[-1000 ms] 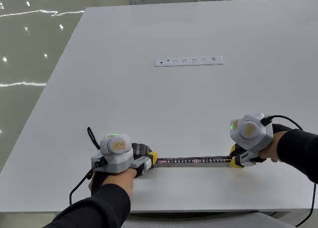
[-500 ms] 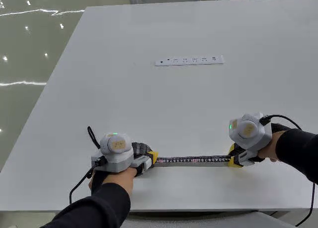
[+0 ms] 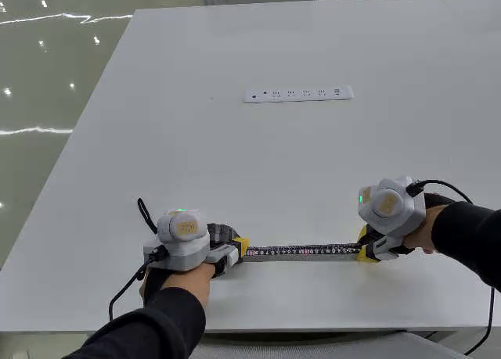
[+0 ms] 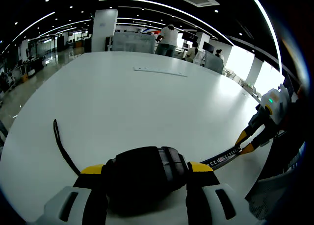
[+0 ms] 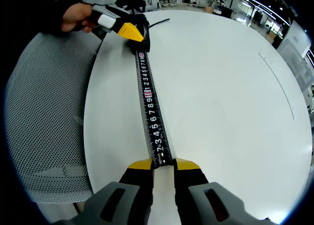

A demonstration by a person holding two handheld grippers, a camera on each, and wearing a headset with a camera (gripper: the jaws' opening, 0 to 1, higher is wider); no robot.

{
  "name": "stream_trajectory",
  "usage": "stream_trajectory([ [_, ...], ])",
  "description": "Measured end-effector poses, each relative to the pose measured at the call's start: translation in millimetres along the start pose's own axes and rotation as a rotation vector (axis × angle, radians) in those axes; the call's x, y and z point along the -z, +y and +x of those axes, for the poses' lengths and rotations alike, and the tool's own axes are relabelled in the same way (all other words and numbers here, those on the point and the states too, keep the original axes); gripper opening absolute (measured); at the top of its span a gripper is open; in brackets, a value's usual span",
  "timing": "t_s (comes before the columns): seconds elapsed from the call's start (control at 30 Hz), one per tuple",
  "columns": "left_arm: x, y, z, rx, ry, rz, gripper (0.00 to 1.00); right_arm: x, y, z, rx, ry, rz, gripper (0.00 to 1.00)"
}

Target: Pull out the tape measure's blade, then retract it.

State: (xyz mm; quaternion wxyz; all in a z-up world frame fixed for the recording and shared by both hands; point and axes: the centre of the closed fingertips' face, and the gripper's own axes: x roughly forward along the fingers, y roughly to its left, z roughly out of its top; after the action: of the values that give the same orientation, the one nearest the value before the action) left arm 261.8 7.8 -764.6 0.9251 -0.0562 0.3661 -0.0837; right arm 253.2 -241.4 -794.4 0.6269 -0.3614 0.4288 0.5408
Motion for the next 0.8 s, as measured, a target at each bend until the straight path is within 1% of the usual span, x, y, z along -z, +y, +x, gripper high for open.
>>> stream_trajectory([
  [0.8, 0.3, -0.7, -0.2, 0.0, -0.001, -0.001, 0.61, -5.0, 0.6, 2.2, -0.004, -0.008, -0.001, 0.11],
])
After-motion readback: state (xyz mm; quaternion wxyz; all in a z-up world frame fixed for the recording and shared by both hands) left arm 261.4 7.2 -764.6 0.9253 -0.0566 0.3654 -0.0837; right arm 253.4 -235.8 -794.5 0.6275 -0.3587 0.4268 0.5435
